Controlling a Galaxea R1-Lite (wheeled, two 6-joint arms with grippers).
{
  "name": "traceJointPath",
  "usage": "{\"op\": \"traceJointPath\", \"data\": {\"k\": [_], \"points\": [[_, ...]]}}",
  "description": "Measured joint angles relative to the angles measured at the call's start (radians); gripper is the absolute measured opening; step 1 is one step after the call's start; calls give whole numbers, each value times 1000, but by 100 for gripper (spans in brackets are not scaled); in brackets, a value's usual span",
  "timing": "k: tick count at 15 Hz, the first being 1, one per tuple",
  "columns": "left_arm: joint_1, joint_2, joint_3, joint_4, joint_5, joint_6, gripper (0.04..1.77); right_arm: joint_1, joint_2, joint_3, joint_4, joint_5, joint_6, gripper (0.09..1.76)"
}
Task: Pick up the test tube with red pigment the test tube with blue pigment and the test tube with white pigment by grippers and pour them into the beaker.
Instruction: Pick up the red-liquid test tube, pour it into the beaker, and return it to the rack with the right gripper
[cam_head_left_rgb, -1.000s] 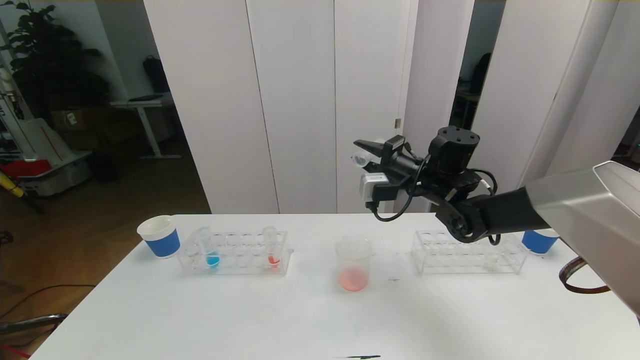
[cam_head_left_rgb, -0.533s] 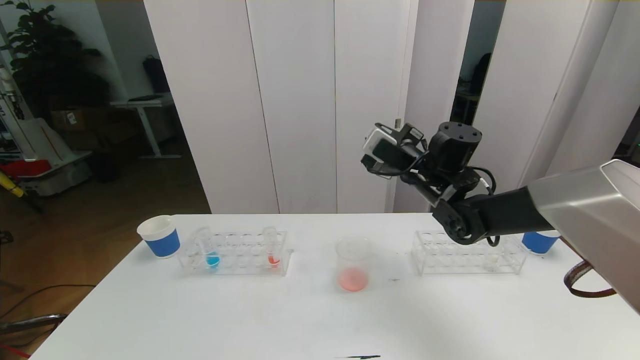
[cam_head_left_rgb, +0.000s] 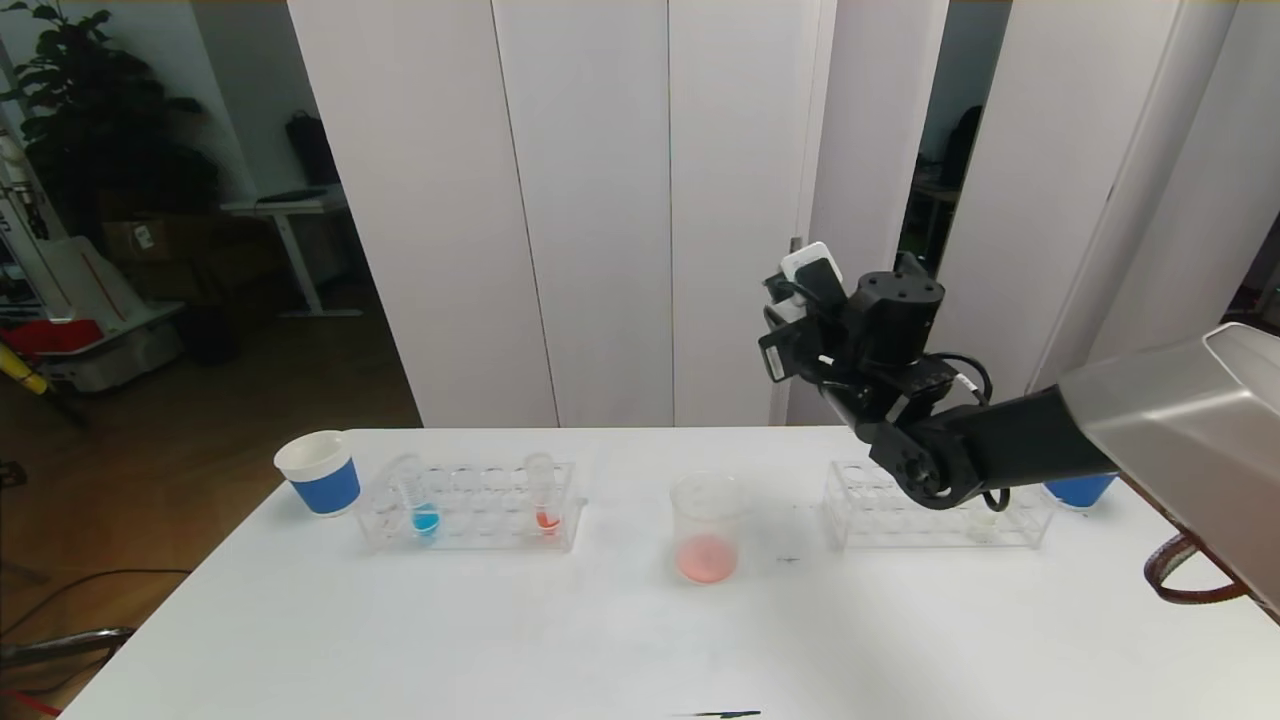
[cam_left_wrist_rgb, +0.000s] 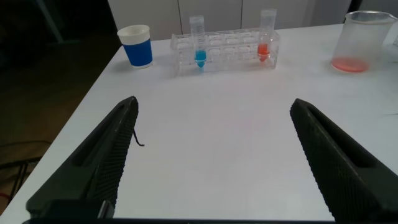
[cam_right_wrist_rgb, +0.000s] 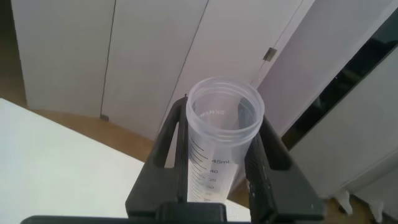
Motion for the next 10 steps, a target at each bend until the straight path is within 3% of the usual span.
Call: {"op": "traceJointPath", "data": {"k": [4, 10], "points": [[0, 0, 0, 0, 0, 0, 174, -13, -51, 68, 73, -133, 51, 59], [0, 0, 0, 0, 0, 0, 174, -23, -90, 79, 65, -177, 259, 59]]}}
